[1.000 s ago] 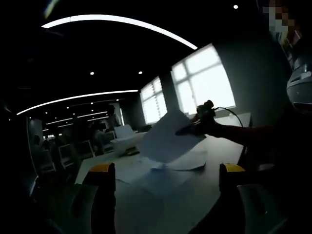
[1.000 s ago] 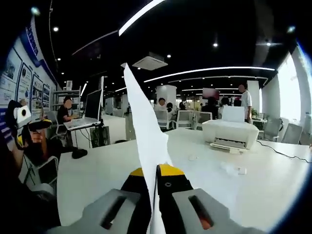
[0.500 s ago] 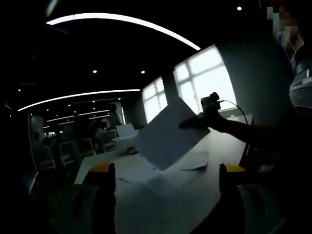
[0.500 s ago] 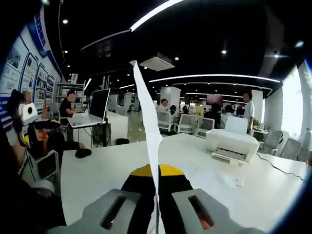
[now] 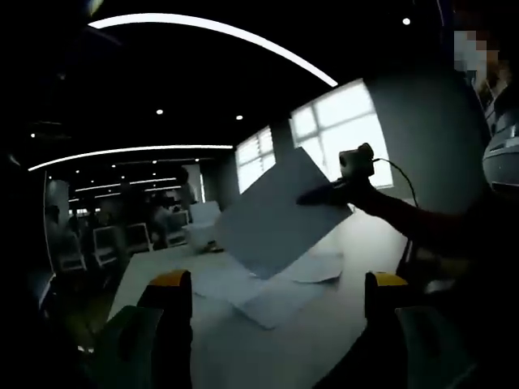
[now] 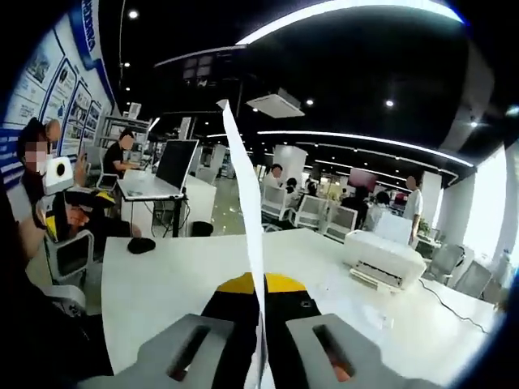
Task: Organize the stack of printing papers by aligning and flattening the scattered papers on the table
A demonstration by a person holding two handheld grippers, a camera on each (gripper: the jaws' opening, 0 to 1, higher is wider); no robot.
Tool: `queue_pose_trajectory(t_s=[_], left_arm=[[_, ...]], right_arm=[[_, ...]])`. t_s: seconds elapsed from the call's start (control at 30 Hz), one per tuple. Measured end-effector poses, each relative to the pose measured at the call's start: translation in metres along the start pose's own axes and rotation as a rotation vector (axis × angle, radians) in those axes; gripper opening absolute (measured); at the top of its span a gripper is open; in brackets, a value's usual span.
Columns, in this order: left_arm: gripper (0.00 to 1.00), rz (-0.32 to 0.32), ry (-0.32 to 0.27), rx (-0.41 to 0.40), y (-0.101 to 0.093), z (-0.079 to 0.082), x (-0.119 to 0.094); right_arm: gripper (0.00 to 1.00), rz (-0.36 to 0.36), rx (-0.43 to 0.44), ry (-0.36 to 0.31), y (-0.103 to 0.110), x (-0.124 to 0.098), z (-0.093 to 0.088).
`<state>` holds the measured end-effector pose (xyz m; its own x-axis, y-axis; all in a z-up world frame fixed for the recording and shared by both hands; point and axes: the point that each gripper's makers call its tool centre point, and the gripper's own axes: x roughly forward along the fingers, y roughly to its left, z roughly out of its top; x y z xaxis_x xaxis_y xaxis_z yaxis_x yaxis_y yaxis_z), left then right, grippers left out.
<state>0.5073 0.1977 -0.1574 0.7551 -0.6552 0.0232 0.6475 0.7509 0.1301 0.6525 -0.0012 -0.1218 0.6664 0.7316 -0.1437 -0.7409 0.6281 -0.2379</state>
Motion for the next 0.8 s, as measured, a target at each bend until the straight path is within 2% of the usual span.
queue_pose_trajectory(t_s=[0.13, 0.3, 0.4, 0.47, 0.6, 0.7, 0.8], left_arm=[[0.90, 0.010, 0.000, 0.007, 0.001, 0.001, 0.000], [0.90, 0.008, -0.005, 0.010, -0.003, 0.002, 0.002], [0.90, 0.000, -0.007, -0.006, -0.004, 0.000, 0.005], [0.89, -0.023, -0.018, -0.076, -0.008, 0.000, 0.007], [0.90, -0.025, -0.022, -0.049, -0.010, -0.002, 0.006], [0.92, -0.030, 0.008, -0.079, -0.005, -0.013, 0.010], [0.93, -0.041, 0.015, -0.087, -0.003, -0.016, 0.013]], right_arm=[[0.00, -0.011, -0.043, 0.014, 0.006, 0.000, 0.002], [0.00, -0.010, -0.058, 0.030, 0.014, -0.005, 0.001], [0.00, -0.028, -0.136, 0.043, 0.013, -0.010, -0.001], [0.00, -0.056, -0.185, 0.046, 0.010, -0.015, -0.003], [0.00, -0.064, -0.191, 0.075, 0.006, -0.016, -0.009], [0.00, -0.091, -0.278, 0.101, 0.006, -0.023, -0.007], [0.00, -0.093, -0.314, 0.102, 0.011, -0.027, -0.001]])
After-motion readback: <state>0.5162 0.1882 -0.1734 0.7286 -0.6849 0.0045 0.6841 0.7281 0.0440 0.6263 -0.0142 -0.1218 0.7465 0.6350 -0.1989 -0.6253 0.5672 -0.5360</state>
